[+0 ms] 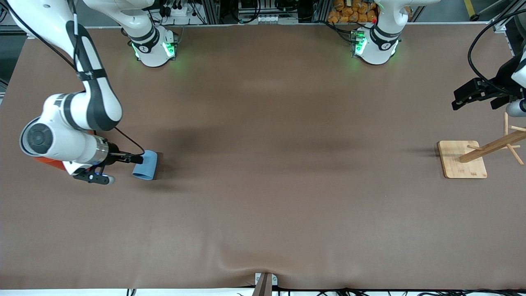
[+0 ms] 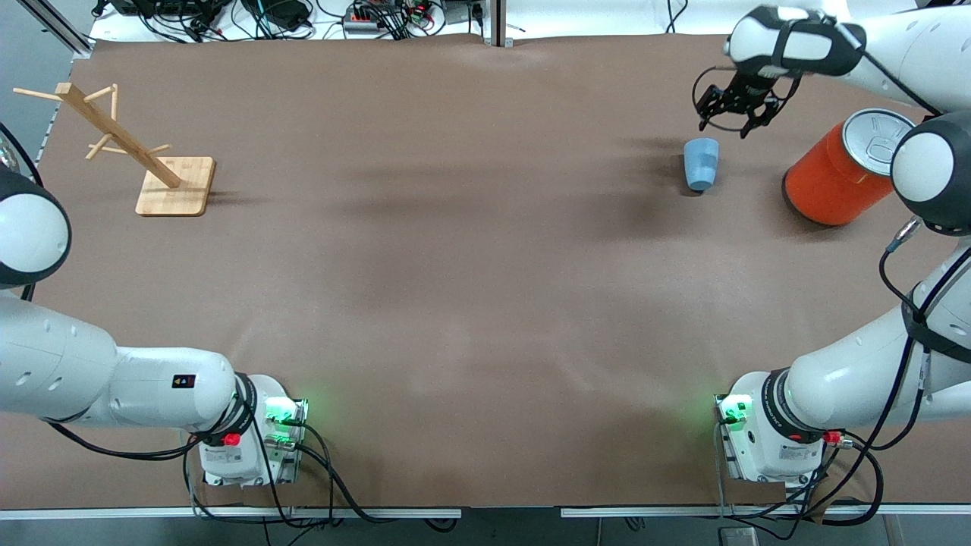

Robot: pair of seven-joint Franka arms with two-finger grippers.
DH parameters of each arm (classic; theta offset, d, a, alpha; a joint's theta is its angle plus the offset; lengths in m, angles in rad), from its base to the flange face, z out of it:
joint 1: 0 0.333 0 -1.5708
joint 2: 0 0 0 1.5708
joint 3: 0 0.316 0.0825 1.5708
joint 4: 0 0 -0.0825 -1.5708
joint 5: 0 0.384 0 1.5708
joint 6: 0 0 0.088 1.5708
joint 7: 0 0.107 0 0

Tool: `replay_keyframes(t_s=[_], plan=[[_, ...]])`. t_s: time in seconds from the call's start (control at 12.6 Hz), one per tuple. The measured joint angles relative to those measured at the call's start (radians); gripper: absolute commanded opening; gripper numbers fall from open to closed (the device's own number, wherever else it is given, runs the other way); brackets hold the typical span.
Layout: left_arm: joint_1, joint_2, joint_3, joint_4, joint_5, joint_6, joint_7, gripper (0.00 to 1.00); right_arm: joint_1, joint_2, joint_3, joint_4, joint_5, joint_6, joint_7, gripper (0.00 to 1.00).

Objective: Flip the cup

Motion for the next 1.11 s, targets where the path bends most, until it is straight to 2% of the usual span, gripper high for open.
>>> replay_keyframes(t_s=[0.48,0.55,0.63,0.79,0.87,1.11], plan=[[0.000,0.000,0.000,0.000,0.000,0.000,0.000,1.00,0.027,0.047,0.000,-0.111,0.000,0.235,-0.076,1.00],[0.000,0.000,0.000,0.000,0.000,0.000,0.000,1.00,0.030,0.064,0.000,-0.122,0.000,0.273,-0.078,0.96],[0.000,0.000,0.000,0.000,0.000,0.000,0.000,1.00,0.035,0.090,0.001,-0.127,0.000,0.305,-0.081,0.78],[0.000,0.000,0.000,0.000,0.000,0.000,0.000,1.00,0.040,0.112,0.001,-0.127,-0.001,0.319,-0.097,0.26],[0.000,0.000,-0.002,0.000,0.000,0.000,0.000,1.00,0.042,0.112,0.000,-0.125,-0.004,0.319,-0.126,0.10],[0.000,0.000,-0.005,0.000,0.000,0.000,0.000,1.00,0.043,0.110,0.000,-0.114,-0.004,0.317,-0.301,0.10]])
